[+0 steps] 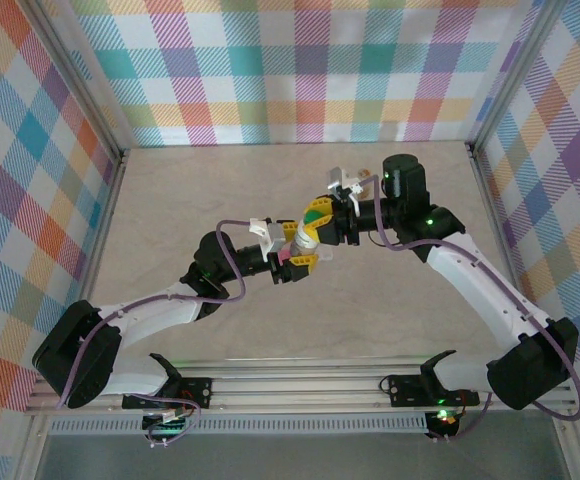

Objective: Sort the pills into containers

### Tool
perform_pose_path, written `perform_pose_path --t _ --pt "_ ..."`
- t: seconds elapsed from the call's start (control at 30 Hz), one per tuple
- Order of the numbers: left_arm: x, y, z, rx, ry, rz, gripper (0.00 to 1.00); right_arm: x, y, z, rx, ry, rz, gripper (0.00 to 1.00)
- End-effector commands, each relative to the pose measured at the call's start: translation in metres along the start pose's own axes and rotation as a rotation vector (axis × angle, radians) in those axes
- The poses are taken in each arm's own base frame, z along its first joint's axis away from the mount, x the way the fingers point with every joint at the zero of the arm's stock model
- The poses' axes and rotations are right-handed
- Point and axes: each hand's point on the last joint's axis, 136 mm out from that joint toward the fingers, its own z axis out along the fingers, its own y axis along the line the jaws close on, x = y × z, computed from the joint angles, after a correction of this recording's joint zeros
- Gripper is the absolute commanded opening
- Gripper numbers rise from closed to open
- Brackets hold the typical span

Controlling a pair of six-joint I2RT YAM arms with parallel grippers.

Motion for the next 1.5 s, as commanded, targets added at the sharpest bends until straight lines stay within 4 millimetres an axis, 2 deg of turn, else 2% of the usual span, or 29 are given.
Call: perform_pose_path --t 0.0,0.13,0.4,0.93,1.2,1.47 --pt "-0.026 -0.008 0.002 0.029 -0.062 0.052 0.66 -0.018 0.013 -0.004 -0.042 -0.058 -0.05 0.29" --pt "-0.022 -0.008 0.004 0.034 -0.048 0.046 0.66 -0.021 0.013 -0.004 -0.043 -0.077 -0.05 0.29" --pt "-0.025 -0.013 0.008 0.051 -0.05 0.048 0.64 -0.02 0.008 -0.003 -0.026 -0.08 -0.05 0.29" --pt "-0.02 -0.012 0.004 0.028 -0.027 0.049 0.63 -0.017 0.01 -0.012 0.031 -0.088 -0.071 0.29" --pt "-0.01 -0.011 0.006 0.035 0.002 0.028 0.67 -0.02 0.009 -0.015 0.047 -0.102 -0.079 0.29" --pt "-0.014 -0.013 0.008 0.05 0.004 0.033 0.61 -0.018 0.006 -0.014 0.056 -0.103 -0.074 0.29"
